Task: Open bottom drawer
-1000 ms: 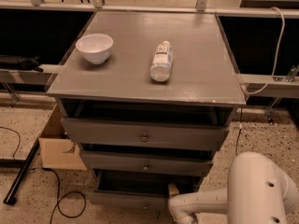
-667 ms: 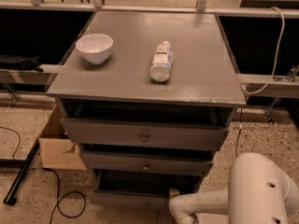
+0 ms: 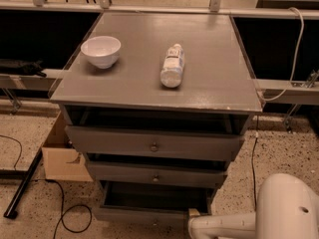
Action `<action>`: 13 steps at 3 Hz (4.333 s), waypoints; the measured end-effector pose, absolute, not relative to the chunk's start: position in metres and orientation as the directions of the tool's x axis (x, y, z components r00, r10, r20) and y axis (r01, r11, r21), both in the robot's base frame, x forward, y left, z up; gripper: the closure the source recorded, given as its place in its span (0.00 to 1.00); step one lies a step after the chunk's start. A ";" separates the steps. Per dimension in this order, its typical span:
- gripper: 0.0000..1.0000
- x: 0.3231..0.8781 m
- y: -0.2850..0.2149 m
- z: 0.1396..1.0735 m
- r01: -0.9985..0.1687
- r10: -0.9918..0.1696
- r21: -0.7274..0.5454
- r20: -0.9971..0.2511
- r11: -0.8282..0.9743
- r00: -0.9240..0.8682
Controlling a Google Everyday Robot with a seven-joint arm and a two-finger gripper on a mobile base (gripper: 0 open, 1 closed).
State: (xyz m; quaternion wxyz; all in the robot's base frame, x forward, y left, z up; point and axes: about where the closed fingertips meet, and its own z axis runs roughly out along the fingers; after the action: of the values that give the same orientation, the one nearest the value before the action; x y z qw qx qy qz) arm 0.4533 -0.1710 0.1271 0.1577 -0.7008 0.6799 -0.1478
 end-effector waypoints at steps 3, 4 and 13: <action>1.00 0.448 -0.169 0.133 -0.910 -1.000 -0.415 -0.014 -0.015 0.023; 0.84 0.448 -0.169 0.133 -0.910 -1.000 -0.415 -0.014 -0.015 0.023; 1.00 0.396 -0.182 0.130 -0.916 -0.999 -0.400 -0.032 -0.018 0.034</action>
Offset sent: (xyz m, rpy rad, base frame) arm -0.1494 -0.0877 -0.0764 0.1524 0.1688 -0.2296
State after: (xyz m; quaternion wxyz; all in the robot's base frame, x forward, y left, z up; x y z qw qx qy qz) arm 0.3957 -0.1816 0.1299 0.1580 -0.7014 0.6826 -0.1307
